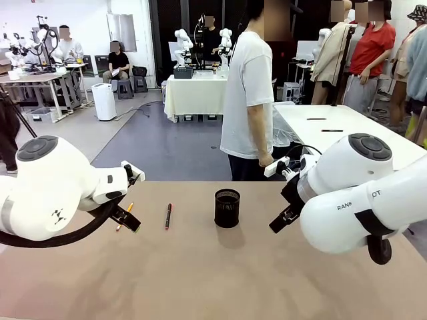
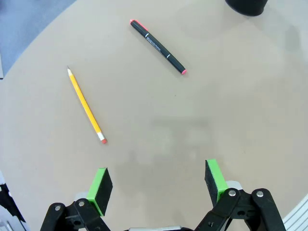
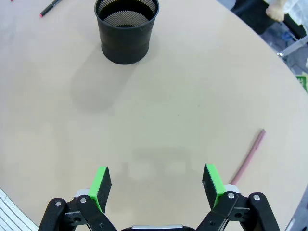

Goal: Place the pens into the pen holder.
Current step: Pick up a writing instrument from the table and place it into the Pen holder.

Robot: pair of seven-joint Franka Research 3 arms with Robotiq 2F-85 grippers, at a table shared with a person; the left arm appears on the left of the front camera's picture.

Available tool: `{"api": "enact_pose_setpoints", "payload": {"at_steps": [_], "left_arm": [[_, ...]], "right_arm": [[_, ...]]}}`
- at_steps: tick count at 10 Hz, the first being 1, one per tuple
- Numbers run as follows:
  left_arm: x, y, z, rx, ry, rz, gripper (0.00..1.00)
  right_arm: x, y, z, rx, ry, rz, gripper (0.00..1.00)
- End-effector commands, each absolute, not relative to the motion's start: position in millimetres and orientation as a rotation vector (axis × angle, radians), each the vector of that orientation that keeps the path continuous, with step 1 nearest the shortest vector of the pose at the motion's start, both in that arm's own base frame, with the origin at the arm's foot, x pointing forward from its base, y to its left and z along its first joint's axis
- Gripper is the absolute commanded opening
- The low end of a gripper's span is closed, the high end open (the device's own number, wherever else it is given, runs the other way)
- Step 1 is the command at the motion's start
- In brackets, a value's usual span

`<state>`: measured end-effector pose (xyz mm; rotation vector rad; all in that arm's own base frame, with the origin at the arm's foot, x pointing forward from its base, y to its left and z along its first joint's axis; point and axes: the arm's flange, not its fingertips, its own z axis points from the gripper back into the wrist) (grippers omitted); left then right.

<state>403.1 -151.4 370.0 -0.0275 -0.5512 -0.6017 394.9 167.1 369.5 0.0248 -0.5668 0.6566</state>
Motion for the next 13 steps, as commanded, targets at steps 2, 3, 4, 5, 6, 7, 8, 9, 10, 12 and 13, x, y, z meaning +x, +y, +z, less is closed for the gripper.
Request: {"api": "enact_pose_setpoints", "payload": {"at_steps": [2, 3, 4, 5, 6, 7, 8, 9, 10, 12, 13], "left_arm": [[403, -151, 370, -0.028, -0.552, -0.602, 1.0], [403, -151, 370, -0.028, -0.552, -0.602, 1.0], [403, -151, 370, -0.028, -0.551, -0.602, 1.0], [399, -144, 381, -0.064, -0.538, -0.627, 1.0], [403, -136, 390, -0.068, -0.531, -0.667, 1.0], [400, -125, 404, -0.117, -0.532, -0.699, 1.0], [400, -117, 420, -0.163, -0.548, -0.717, 1.0], [400, -106, 434, -0.211, -0.561, -0.754, 1.0], [399, -96, 453, -0.261, -0.554, -0.788, 1.0], [414, -60, 480, -0.316, -0.565, -0.778, 1.0], [418, -42, 494, -0.317, -0.569, -0.78, 1.0]], "right_arm": [[395, 167, 370, 0.025, -0.567, 0.656, 1.0], [395, 167, 369, 0.025, -0.567, 0.657, 1.0], [385, 170, 382, 0.119, -0.591, 0.743, 1.0], [395, 159, 388, 0.184, -0.568, 0.795, 1.0], [413, 148, 387, 0.204, -0.578, 0.779, 1.0], [424, 134, 387, 0.235, -0.573, 0.766, 1.0], [435, 119, 390, 0.246, -0.583, 0.755, 1.0], [448, 106, 395, 0.266, -0.593, 0.749, 1.0], [460, 87, 403, 0.273, -0.596, 0.726, 1.0], [494, 54, 410, 0.347, -0.595, 0.697, 1.0], [509, 35, 412, 0.402, -0.559, 0.677, 1.0]]}}
